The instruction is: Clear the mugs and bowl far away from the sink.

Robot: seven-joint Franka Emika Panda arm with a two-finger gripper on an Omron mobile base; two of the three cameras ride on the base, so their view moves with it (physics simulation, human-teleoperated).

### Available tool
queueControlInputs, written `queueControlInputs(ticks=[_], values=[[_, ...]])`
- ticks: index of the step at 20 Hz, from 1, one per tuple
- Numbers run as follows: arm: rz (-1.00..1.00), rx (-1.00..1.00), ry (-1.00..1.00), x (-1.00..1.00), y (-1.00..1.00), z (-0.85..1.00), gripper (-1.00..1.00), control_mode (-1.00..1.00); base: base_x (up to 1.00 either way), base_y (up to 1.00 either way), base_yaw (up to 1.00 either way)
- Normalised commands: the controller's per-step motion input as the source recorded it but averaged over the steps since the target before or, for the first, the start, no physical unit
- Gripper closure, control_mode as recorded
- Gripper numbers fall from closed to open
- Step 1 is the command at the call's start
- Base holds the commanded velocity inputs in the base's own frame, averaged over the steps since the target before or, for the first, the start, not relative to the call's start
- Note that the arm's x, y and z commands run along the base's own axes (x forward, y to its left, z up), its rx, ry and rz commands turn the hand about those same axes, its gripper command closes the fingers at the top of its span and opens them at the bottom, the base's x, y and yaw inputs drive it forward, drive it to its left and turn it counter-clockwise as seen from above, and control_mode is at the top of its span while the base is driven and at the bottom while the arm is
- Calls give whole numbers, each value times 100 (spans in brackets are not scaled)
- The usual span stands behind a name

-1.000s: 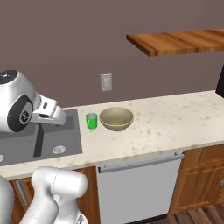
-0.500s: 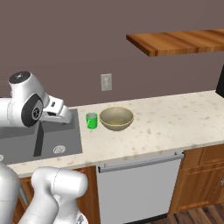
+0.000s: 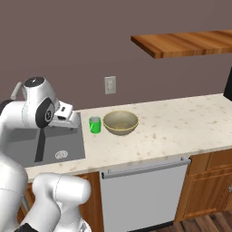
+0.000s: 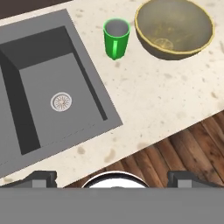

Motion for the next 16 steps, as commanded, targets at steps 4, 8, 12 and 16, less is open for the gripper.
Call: queueControlInputs(ticks=[4,8,12,16], values=[[0,3,6,35,0,-32,-100,-100,0,0,0],[0,2,3,31,-3,-27,-100,-100,0,0,0],[0,0,0,31,-1,-14,-100,-100,0,0,0],[0,0,-2,26,0,-1,-100,-100,0,0,0]])
